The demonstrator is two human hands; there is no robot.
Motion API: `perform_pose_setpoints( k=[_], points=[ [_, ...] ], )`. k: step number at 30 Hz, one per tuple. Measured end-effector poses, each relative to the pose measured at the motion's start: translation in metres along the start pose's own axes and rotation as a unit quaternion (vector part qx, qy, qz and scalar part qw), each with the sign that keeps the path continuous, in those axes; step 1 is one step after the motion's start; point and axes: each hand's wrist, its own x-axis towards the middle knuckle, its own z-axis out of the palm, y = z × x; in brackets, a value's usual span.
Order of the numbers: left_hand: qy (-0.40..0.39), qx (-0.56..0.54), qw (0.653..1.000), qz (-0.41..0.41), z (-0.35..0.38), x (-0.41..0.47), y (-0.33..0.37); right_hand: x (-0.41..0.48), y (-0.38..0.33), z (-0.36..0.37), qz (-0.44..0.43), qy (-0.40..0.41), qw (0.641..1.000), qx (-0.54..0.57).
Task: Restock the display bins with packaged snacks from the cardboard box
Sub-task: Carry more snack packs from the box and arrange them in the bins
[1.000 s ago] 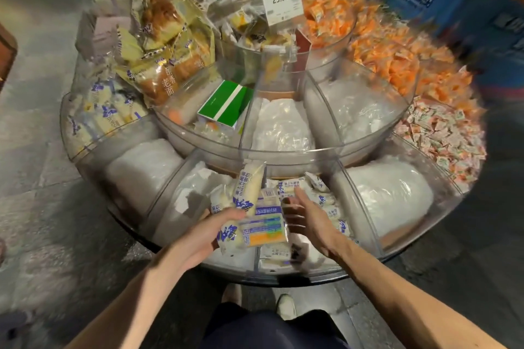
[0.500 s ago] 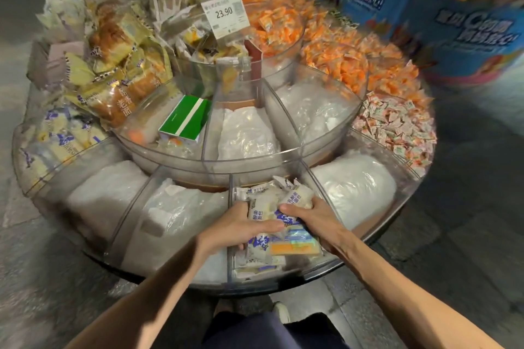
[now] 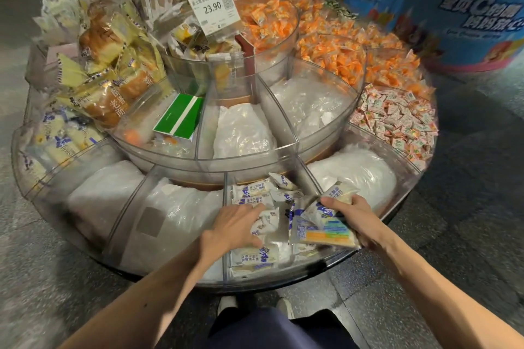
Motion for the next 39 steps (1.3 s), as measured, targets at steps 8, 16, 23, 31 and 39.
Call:
perform_pose_setpoints(
  k=[8, 16, 23, 31, 39],
  points=[
    [0.032, 0.023, 0.999, 0.024, 0.023, 0.005, -0.007, 0.001, 0.01, -0.012, -0.009, -0.023, 1.0, 0.001],
    [0.04, -0.021, 0.999, -0.001, 0.024, 0.008, -0.001, -0.001, 0.009, -0.024, -0.01, -0.022, 1.0, 0.003],
    [0.003, -0.126, 0.991, -0.041, 0.017, 0.004, 0.007, 0.0, 0.008, -0.034, -0.016, -0.009, 1.0, 0.0],
    [0.012, -0.437, 0.893, -0.113, 0.005, 0.007, -0.012, -0.002, 0.003, -0.026, -0.006, -0.02, 1.0, 0.02],
    [0.125, -0.137, 0.977, -0.106, -0.01, 0.048, -0.039, 0.004, -0.015, -0.005, 0.003, -0.053, 0.999, 0.002]
  ],
)
